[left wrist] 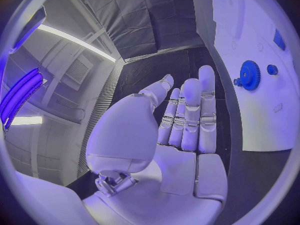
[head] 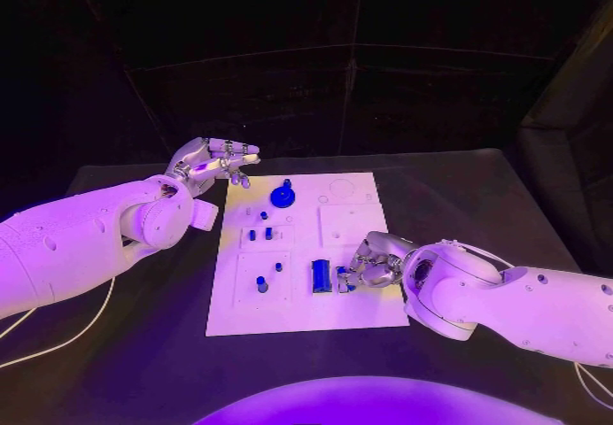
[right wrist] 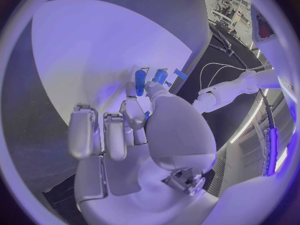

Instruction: Assemble the parts on the task board

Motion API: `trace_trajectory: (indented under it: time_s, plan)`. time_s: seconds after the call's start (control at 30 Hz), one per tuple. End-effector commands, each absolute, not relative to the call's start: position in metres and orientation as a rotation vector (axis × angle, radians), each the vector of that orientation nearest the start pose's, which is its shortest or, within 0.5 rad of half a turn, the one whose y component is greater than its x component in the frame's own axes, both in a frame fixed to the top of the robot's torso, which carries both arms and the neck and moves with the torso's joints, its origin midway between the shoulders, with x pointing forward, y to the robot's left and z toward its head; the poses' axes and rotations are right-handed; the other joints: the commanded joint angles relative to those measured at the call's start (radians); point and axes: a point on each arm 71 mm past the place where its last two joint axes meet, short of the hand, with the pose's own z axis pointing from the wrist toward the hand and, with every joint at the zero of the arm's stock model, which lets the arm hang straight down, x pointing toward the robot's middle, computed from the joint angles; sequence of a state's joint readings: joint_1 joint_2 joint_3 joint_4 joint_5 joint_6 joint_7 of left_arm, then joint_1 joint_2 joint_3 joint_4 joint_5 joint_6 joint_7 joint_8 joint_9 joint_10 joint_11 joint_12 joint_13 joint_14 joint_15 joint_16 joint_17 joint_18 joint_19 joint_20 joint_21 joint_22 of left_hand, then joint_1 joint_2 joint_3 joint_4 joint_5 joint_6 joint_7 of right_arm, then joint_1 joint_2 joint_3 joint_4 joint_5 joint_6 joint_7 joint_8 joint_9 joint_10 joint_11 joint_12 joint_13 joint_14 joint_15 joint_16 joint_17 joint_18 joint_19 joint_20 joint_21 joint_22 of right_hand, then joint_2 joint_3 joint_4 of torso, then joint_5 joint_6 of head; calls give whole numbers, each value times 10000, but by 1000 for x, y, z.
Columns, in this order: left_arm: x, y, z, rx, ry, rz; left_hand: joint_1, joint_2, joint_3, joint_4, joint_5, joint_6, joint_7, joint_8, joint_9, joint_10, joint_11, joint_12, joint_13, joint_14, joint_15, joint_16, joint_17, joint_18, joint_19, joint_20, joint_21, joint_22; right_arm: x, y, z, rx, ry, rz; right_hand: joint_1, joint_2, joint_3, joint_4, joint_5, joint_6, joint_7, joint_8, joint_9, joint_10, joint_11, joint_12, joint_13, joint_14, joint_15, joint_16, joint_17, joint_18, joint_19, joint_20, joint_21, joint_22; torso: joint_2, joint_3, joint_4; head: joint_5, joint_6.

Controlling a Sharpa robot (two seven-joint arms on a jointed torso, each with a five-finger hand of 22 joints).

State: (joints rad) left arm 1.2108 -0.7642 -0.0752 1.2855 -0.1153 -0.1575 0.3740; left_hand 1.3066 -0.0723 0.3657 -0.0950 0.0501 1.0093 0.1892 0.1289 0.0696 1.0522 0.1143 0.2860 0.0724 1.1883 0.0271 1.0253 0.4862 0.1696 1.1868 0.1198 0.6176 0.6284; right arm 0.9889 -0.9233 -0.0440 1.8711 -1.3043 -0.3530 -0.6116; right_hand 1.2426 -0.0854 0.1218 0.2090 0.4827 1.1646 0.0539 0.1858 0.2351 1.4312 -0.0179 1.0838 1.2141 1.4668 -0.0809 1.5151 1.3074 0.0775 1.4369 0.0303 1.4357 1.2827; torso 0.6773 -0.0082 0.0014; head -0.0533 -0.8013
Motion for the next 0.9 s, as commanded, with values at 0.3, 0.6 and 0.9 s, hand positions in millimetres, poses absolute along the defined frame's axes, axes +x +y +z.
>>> trace_trajectory:
  time_s: [0.3,0.6,0.9]
  plan:
    - [525,231,-198,-9881,15108,-15000,31,93,-39,-12,2,-38,-7,34,0,-94,4,41,-12,-55,-2,-20,-9,129,11,48,-47,-9,374,-166,-256,2526,20763,5162,-358,27,-234,277,-62,176,-20,74,93,63,-69,-28,-8,798,-67,-15,1415,-184,85,-63,-18,5,3,0,-9,17,3]
    - [525,231,-198,-9888,15137,-15002,31,93,-39,-12,2,-38,-7,34,0,-94,4,41,-12,-55,-2,-20,-9,129,11,48,-47,-9,373,-164,-256,2414,20734,5330,-1014,142,-845,800,-327,261,-55,94,233,130,-92,-93,-37,821,-85,37,1528,-193,111,-83,-7,47,-1,0,-4,19,2]
    - [526,231,-198,-9900,15165,-14994,40,95,-47,-15,2,-49,-2,40,-1,-107,8,48,-14,-59,-1,-17,-16,129,13,48,-52,-14,372,-165,-254,2359,20615,5589,-1894,377,-1795,826,-2105,301,-91,88,416,193,-119,-100,-5,840,-107,83,1629,-201,137,-102,7,100,3,5,-11,16,10]
